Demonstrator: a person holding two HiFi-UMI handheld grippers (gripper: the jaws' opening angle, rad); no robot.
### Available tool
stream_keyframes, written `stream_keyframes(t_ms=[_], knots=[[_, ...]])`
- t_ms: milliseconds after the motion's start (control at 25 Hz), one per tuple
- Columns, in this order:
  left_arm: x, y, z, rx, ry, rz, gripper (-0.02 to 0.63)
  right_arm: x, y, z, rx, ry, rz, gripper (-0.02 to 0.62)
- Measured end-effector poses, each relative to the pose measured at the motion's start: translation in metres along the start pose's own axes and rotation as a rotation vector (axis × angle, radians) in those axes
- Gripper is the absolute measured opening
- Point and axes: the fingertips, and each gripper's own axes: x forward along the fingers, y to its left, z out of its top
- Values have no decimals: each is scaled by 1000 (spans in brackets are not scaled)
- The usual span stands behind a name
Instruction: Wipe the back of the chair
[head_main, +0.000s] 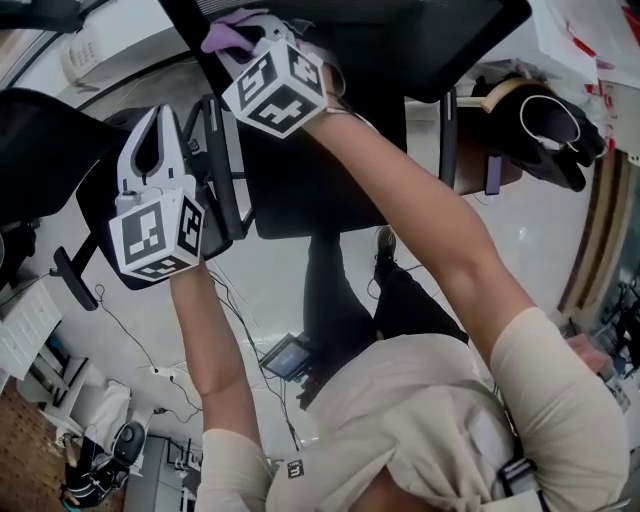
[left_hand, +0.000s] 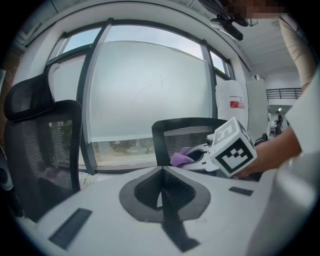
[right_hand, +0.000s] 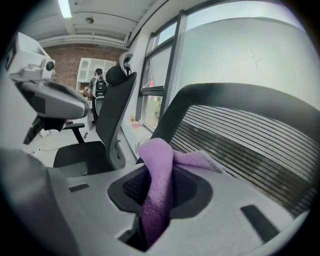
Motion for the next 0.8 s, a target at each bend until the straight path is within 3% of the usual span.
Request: stream_keyframes(t_ms=[320, 640, 800], knots=[[21, -40, 11, 33, 0, -60, 8, -38, -52, -56, 40, 68, -100, 84], [44, -125, 27, 73, -12, -174, 8, -156, -157, -168, 187, 161, -356, 84], [49, -157, 33, 87, -17, -213, 8, -213, -188, -202, 256, 182, -453, 83]])
